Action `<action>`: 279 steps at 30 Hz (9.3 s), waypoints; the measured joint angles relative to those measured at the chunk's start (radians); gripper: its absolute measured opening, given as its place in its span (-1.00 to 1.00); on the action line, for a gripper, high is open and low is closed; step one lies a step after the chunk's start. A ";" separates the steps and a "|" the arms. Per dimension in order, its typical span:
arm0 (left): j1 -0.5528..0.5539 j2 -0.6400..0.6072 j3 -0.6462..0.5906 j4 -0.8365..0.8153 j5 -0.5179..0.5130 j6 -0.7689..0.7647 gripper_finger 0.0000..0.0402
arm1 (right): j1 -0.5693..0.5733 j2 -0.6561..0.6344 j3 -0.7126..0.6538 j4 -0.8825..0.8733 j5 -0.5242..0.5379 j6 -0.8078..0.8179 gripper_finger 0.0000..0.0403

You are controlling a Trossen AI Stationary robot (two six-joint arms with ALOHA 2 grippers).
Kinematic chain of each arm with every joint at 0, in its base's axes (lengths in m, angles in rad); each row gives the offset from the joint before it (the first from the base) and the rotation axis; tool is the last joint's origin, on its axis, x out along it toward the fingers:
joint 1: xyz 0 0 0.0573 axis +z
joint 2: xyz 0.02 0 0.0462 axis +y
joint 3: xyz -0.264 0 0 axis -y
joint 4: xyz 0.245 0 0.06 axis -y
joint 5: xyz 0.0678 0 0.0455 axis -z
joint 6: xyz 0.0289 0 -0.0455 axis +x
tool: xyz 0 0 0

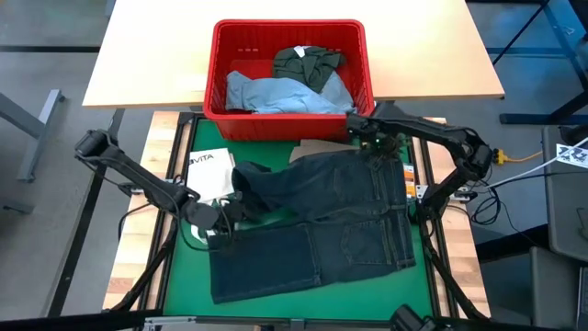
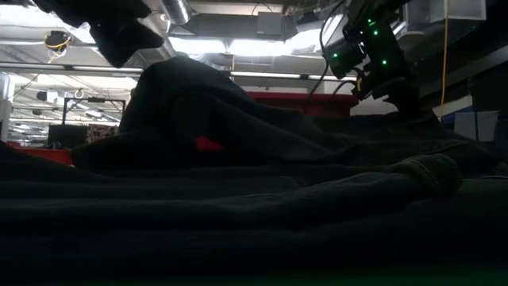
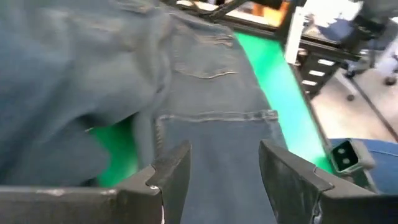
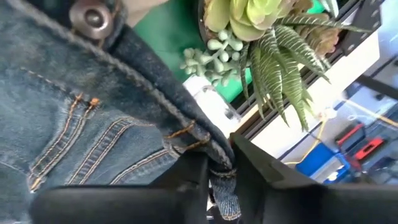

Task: Fold Laundry from Bin
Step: Fold the dark blue jeans

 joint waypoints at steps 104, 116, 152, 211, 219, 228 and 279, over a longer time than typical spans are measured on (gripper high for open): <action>0.706 -0.529 0.836 -1.604 -0.405 -0.259 -1.00 | -0.002 0.001 0.000 0.000 0.035 -0.055 -0.14; 0.755 -0.535 0.836 -1.603 -0.492 -0.229 -1.00 | -0.002 -0.003 0.081 0.001 -0.003 -0.083 0.00; 0.790 -0.535 0.836 -1.602 -0.429 -0.232 -1.00 | 0.142 0.267 0.176 0.397 -0.030 -0.451 0.00; 0.789 -0.535 0.835 -1.603 -0.405 -0.231 -1.00 | 0.116 0.390 0.176 0.474 -0.098 -0.526 -0.27; 0.789 -0.535 0.835 -1.603 -0.405 -0.231 -1.00 | 0.117 0.390 0.197 0.435 -0.062 -0.552 -0.84; 0.789 -0.535 0.835 -1.603 -0.418 -0.225 -1.00 | 0.119 0.389 0.201 0.418 0.099 -0.421 -0.95; 0.790 -0.535 0.835 -1.603 0.227 -0.413 -1.00 | 0.459 0.319 0.492 0.171 -0.193 -0.292 -0.12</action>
